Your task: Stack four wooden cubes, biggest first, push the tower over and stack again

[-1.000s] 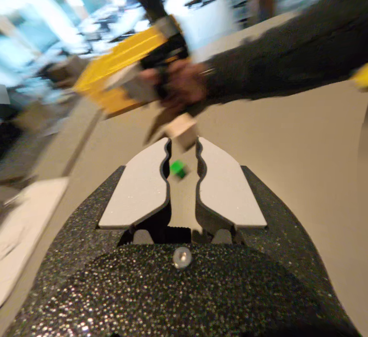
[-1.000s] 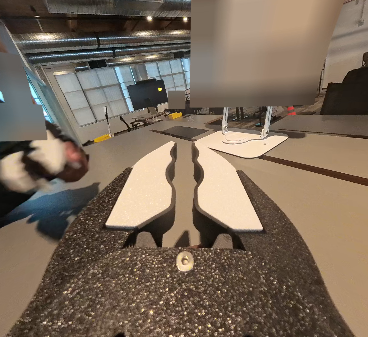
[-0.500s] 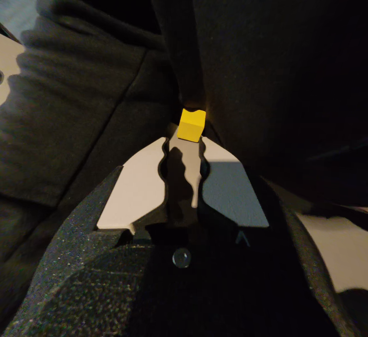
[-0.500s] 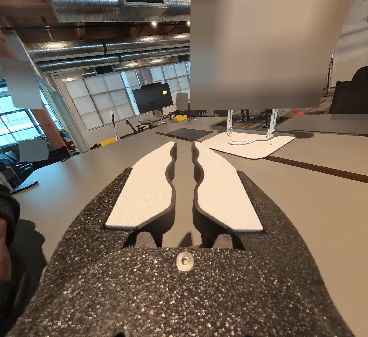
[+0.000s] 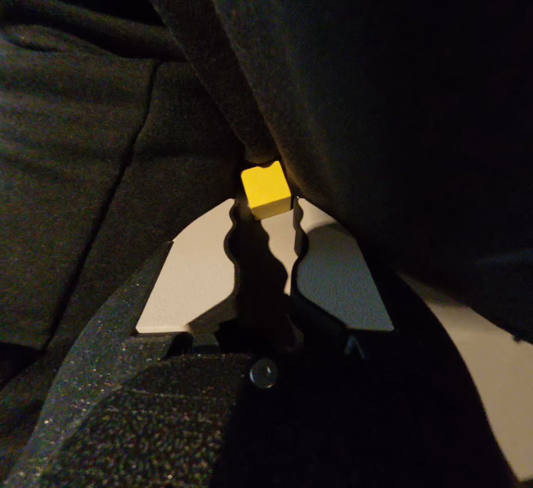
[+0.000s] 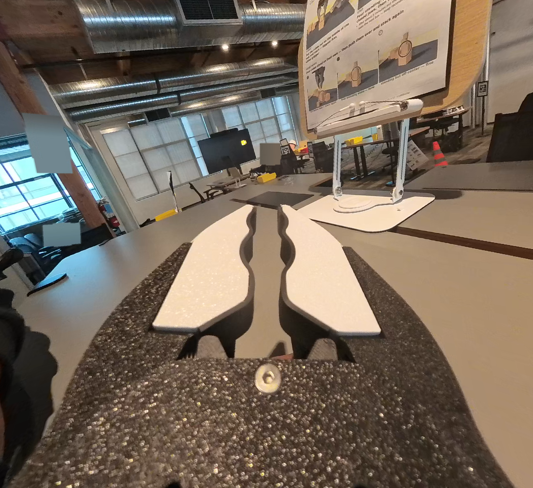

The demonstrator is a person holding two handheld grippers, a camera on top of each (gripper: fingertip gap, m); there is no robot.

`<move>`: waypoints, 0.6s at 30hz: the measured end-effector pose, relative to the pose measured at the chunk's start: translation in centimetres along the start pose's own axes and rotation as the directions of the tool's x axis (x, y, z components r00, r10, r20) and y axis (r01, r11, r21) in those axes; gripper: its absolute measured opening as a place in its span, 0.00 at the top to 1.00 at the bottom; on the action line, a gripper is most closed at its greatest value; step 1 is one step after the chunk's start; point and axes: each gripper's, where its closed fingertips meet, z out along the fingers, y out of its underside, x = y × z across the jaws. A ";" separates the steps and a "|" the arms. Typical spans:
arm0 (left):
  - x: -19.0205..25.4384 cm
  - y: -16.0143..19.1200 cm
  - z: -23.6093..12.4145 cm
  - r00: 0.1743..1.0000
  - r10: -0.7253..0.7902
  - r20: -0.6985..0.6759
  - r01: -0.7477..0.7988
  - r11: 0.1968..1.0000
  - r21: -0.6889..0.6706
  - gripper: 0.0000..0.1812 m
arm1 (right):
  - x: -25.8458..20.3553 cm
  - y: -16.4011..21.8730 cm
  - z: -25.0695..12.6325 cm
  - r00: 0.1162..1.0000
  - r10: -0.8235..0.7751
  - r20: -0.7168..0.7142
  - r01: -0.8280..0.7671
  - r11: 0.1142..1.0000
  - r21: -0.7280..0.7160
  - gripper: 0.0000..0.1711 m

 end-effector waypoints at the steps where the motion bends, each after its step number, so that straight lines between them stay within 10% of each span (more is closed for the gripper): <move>1: 0.0 -0.1 0.1 1.000 -0.004 0.002 0.004 1.000 -0.001 0.80 | 0.0 0.0 0.0 1.000 0.000 0.001 0.000 1.000 0.000 0.92; 12: -0.2 0.2 0.6 0.998 -0.058 0.011 0.058 0.998 -0.035 0.84 | -0.1 0.0 0.0 1.000 0.001 0.001 -0.001 1.000 -0.002 0.92; 18: -2.8 1.2 -5.0 0.920 -0.267 0.288 0.220 0.958 0.183 0.84 | -0.4 0.3 0.0 1.000 0.010 0.024 -0.010 1.000 -0.017 0.92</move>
